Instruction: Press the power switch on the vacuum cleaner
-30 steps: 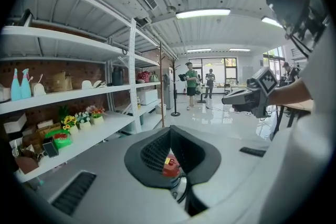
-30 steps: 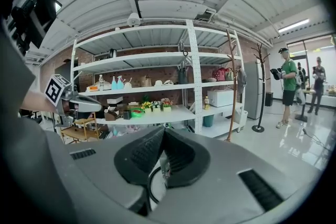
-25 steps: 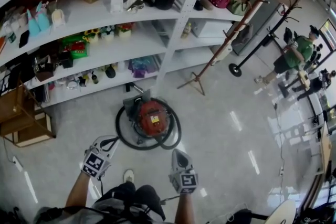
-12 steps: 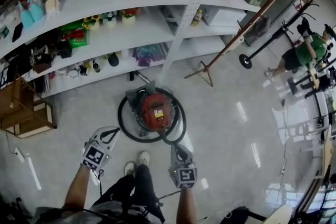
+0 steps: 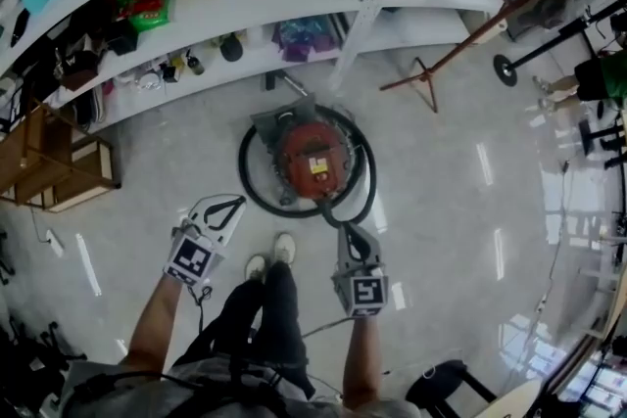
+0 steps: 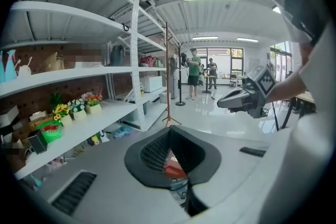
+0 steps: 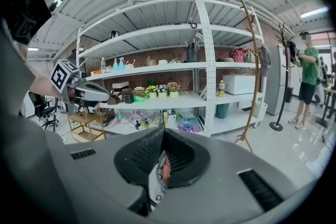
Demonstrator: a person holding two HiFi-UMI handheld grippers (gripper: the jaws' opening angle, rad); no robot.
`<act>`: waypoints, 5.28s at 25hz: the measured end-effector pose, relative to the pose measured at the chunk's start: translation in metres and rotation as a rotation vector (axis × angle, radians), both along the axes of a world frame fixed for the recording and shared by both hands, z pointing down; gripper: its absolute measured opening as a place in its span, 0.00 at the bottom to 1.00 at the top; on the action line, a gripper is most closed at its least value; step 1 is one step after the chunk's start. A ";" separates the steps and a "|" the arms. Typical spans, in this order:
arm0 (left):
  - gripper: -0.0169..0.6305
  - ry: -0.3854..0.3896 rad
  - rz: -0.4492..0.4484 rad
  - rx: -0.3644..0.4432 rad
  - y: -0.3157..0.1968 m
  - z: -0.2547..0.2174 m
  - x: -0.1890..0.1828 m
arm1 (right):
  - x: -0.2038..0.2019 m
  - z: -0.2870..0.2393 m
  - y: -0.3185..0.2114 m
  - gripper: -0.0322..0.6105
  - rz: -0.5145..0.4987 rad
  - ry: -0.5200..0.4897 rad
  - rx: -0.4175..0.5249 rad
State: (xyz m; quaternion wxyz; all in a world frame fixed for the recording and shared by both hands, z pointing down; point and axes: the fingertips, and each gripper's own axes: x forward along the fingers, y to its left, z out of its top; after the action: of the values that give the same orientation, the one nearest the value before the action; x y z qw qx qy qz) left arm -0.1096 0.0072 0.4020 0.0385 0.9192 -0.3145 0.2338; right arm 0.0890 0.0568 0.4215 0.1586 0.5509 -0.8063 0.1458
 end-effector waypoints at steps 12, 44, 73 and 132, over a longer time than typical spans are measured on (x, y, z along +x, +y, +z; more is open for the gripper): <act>0.03 -0.034 0.009 -0.051 -0.022 0.074 0.016 | 0.012 0.082 -0.023 0.07 -0.039 0.002 -0.057; 0.03 -0.084 0.034 -0.134 -0.011 0.238 0.014 | 0.000 0.279 -0.054 0.07 -0.031 -0.042 -0.120; 0.03 -0.100 0.033 -0.160 0.001 0.261 0.008 | -0.008 0.340 -0.101 0.07 -0.053 -0.035 -0.148; 0.03 -0.091 0.023 -0.204 0.003 0.288 -0.002 | -0.014 0.381 -0.125 0.07 -0.068 -0.024 -0.181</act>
State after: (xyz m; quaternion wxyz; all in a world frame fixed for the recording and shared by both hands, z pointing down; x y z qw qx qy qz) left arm -0.1112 0.0099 0.6901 0.1149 0.9025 -0.2798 0.3066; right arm 0.0753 -0.0686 0.8024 0.2031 0.5047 -0.8099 0.2192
